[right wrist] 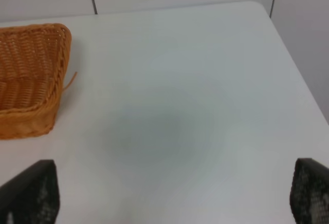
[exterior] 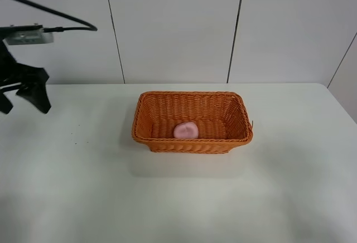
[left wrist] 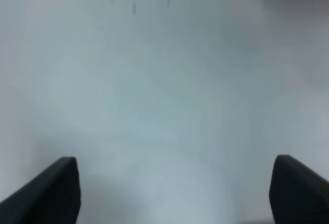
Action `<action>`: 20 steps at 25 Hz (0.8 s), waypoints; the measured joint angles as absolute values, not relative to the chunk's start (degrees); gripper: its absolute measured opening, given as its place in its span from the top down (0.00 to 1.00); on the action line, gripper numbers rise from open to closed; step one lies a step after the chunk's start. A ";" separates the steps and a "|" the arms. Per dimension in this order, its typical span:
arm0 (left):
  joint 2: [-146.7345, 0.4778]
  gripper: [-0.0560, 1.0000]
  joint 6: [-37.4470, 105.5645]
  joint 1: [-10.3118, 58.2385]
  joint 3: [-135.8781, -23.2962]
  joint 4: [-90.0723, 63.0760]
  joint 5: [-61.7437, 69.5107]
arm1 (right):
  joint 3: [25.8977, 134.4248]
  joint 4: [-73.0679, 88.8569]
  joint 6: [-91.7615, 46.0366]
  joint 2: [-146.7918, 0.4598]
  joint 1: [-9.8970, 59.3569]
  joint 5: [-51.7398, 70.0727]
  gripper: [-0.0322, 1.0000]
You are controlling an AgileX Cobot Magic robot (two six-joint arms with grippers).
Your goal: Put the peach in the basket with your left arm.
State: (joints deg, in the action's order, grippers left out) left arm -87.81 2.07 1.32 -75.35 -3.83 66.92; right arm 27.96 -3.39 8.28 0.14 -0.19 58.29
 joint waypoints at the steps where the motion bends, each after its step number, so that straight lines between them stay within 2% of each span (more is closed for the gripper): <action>1: -83.72 0.14 2.14 1.32 -71.59 -3.44 66.92 | 27.96 -3.39 8.28 0.14 -0.19 58.29 0.30; 12: -43.20 0.14 2.51 1.32 -40.60 0.59 65.73 | 27.96 -3.39 8.28 0.14 -0.19 58.29 0.30; 20: -18.33 0.14 2.51 1.32 -28.86 0.00 61.57 | 27.96 -3.39 8.28 0.14 -0.19 58.29 0.30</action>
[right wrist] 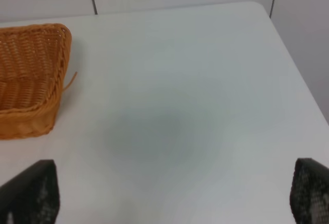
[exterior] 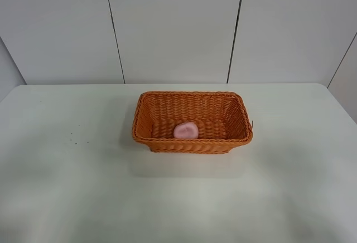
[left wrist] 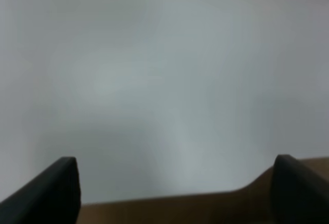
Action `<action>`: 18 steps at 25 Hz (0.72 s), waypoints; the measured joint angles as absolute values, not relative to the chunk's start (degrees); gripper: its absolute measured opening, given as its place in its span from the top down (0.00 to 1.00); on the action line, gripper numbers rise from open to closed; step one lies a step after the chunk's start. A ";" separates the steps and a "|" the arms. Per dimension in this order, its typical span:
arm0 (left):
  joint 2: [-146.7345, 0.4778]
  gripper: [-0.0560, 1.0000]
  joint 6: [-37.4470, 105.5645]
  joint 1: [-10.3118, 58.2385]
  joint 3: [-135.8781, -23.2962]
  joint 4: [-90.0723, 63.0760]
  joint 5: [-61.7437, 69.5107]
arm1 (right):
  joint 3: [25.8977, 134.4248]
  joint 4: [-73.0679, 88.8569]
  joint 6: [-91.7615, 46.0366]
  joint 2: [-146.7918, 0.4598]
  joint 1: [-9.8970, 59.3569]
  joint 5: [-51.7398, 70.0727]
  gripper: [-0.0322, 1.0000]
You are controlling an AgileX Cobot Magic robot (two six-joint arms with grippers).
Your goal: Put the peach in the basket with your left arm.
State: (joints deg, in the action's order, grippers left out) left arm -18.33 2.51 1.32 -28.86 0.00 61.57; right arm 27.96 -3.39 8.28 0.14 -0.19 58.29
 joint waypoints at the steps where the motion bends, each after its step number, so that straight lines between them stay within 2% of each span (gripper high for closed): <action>1: -15.96 0.14 2.51 1.32 -28.61 0.00 61.33 | 27.96 -3.39 8.28 0.14 -0.19 58.29 0.30; 10: -0.82 0.14 2.51 1.32 -28.27 -0.55 60.53 | 27.96 -3.39 8.28 0.14 -0.19 58.29 0.30; 18: 0.38 0.14 2.56 1.32 -28.27 -0.60 60.53 | 27.96 -3.39 8.28 0.14 -0.19 58.29 0.30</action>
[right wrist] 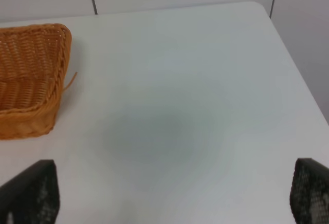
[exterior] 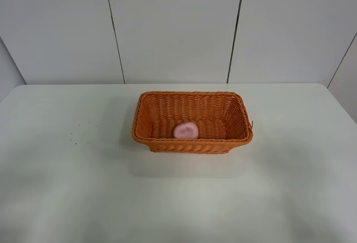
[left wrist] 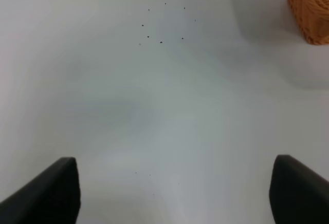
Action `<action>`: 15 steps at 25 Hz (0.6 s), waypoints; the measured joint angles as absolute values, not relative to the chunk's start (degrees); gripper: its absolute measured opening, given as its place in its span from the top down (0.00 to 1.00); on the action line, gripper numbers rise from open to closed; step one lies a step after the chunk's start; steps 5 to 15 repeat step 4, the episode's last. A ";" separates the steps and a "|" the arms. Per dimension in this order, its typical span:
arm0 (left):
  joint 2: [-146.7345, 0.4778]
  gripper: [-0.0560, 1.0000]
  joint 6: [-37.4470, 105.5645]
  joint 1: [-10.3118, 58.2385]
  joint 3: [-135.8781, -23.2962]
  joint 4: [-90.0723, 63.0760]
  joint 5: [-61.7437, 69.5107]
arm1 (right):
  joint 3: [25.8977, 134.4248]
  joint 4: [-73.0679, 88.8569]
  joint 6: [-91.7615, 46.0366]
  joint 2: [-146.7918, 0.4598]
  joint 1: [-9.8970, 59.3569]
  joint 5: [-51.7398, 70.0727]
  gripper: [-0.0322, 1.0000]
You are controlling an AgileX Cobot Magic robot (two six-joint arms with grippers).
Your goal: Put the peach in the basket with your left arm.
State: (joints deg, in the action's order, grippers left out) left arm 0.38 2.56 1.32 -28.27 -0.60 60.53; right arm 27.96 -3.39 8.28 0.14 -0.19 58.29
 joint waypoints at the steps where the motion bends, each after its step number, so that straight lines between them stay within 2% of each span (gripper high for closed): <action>1: 0.38 0.14 2.56 1.32 -28.27 -0.60 60.53 | 27.96 -3.39 8.28 0.14 -0.19 58.29 0.30; 15: 0.38 0.14 2.56 1.32 -28.27 -0.66 60.53 | 27.96 -3.39 8.28 0.14 -0.19 58.29 0.30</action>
